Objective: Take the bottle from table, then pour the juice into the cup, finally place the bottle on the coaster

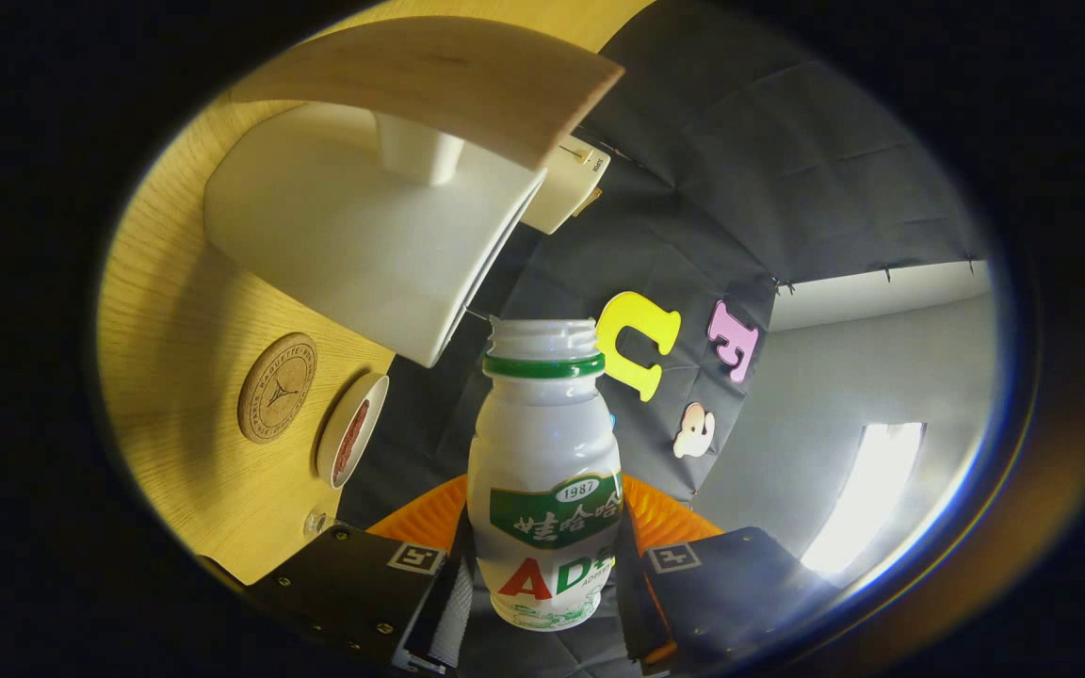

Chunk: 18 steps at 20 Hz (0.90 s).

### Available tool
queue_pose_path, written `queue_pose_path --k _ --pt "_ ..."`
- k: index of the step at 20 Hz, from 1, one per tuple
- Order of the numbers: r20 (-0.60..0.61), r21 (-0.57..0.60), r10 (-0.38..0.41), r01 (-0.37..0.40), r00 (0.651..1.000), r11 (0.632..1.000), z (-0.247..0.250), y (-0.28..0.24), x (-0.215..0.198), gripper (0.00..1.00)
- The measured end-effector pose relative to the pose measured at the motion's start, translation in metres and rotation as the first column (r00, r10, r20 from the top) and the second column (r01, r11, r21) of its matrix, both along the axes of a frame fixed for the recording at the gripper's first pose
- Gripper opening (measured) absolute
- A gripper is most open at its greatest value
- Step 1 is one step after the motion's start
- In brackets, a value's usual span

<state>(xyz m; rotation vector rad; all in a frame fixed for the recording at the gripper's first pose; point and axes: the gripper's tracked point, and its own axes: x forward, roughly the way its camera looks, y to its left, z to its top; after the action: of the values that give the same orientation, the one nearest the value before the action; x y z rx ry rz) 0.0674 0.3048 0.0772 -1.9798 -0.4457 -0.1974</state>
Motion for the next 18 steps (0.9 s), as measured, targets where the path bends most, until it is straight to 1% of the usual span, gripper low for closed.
queue_pose_path --k 9,18 --pt "0.002 -0.020 0.001 0.000 1.000 1.000 -0.0033 -0.0003 0.0002 0.63" --pt "0.025 -0.053 0.018 -0.017 1.000 0.998 -0.0023 0.0080 -0.0030 0.63"
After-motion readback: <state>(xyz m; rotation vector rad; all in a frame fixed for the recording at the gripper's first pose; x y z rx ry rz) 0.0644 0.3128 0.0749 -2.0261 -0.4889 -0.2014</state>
